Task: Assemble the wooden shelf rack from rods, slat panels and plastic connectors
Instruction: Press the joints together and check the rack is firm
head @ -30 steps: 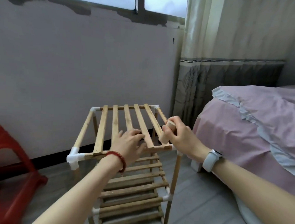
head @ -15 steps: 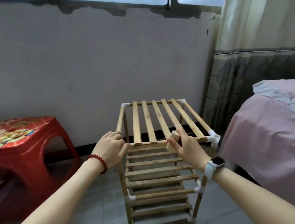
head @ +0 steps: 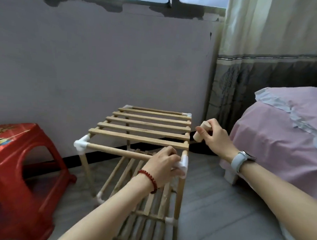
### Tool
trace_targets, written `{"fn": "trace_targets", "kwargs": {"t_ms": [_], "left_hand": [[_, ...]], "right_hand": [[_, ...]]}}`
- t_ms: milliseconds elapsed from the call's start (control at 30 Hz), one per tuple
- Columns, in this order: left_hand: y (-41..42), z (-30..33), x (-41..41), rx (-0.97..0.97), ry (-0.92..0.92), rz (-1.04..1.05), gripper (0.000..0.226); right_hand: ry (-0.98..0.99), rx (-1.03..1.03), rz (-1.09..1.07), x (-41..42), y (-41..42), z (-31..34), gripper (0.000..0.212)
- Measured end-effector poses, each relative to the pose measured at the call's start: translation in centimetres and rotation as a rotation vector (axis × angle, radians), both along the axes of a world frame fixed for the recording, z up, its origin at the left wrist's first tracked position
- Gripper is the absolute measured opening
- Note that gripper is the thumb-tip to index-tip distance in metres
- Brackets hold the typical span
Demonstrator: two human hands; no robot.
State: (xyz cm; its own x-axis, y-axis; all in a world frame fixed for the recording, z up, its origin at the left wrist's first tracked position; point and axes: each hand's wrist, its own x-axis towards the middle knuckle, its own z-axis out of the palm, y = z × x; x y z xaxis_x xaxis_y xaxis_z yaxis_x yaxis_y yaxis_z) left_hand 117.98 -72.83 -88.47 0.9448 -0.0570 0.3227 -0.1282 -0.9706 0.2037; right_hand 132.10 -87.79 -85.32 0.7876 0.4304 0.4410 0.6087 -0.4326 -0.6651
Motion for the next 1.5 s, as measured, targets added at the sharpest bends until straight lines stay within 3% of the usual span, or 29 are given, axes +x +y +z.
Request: {"fn": "trace_targets", "kwargs": {"t_ms": [133, 200, 267, 367, 400, 433, 500, 533, 600, 667, 700, 733, 833, 867, 967, 1067, 1200, 1333, 1500], "left_hand": [[-2.5, 0.0, 3.5, -0.197, -0.055, 0.024, 0.029], [-3.0, 0.0, 4.4, -0.158, -0.094, 0.067, 0.029], [-2.3, -0.4, 4.1, -0.025, -0.12, 0.172, 0.033], [-0.6, -1.5, 3.0, 0.054, -0.16, 0.228, 0.033], [-0.1, -1.8, 2.6, 0.058, -0.193, 0.207, 0.031], [0.1, -1.9, 2.3, 0.063, -0.204, 0.194, 0.03], [0.3, -1.8, 2.1, 0.073, -0.167, 0.2, 0.032], [0.5, -1.8, 2.1, 0.072, -0.164, 0.21, 0.033], [0.4, -1.8, 2.3, 0.085, -0.153, 0.221, 0.034], [0.1, -1.8, 2.7, 0.085, -0.145, 0.235, 0.034], [-0.1, -1.8, 2.8, 0.086, -0.137, 0.243, 0.035], [-0.1, -1.6, 2.9, 0.084, -0.136, 0.245, 0.035], [0.4, -1.3, 2.5, 0.022, -0.138, 0.197, 0.035], [1.0, -1.2, 2.1, -0.006, -0.146, 0.17, 0.034], [4.6, -0.9, 0.4, 0.013, -0.254, 0.182, 0.032], [9.4, -0.5, -2.0, 0.029, -0.357, 0.372, 0.031], [14.9, 0.2, -4.9, -0.076, -0.23, 0.649, 0.032], [16.9, 0.0, -6.7, -0.275, -0.095, 0.557, 0.031], [14.8, -0.2, -7.3, -0.16, -0.196, 0.514, 0.027]], "right_hand": [[0.009, -0.329, 0.042, -0.4, -2.2, 3.4, 0.026], [-0.03, -0.456, 0.022, -0.4, -3.2, 6.0, 0.027], [-0.139, -0.277, -0.014, -1.3, -3.3, 8.5, 0.026], [-0.36, 0.335, -0.111, -2.4, -2.2, 7.2, 0.033], [-0.356, 0.3, -0.146, -3.1, -1.7, 4.9, 0.039], [-0.272, 0.117, -0.138, -3.9, -1.1, 2.3, 0.042], [-0.119, -0.465, -0.145, -4.6, -1.2, -0.1, 0.033], [-0.139, -0.567, -0.148, -3.9, -1.5, 0.9, 0.03], [-0.151, -0.39, -0.135, -3.3, -2.0, 5.0, 0.029], [-0.274, 0.023, -0.105, -3.7, -1.7, 7.6, 0.029], [-0.346, 0.194, -0.108, -4.3, -1.4, 7.4, 0.031], [-0.387, 0.219, -0.109, -4.7, -0.9, 6.0, 0.033], [-0.185, -0.363, -0.093, -6.0, 0.0, -0.1, 0.031], [-0.145, -0.443, -0.105, -5.8, -0.1, -0.6, 0.03], [-0.204, -0.415, 0.022, -5.7, 0.8, 0.5, 0.031], [-0.166, -0.39, 0.132, -6.9, 2.7, 0.5, 0.03], [-0.106, -0.382, 0.217, -8.1, 5.4, -0.9, 0.031], [-0.196, -0.445, 0.258, -9.3, 7.8, -2.1, 0.031], [-0.298, -0.492, 0.161, -7.8, 6.6, -2.3, 0.032]]}}
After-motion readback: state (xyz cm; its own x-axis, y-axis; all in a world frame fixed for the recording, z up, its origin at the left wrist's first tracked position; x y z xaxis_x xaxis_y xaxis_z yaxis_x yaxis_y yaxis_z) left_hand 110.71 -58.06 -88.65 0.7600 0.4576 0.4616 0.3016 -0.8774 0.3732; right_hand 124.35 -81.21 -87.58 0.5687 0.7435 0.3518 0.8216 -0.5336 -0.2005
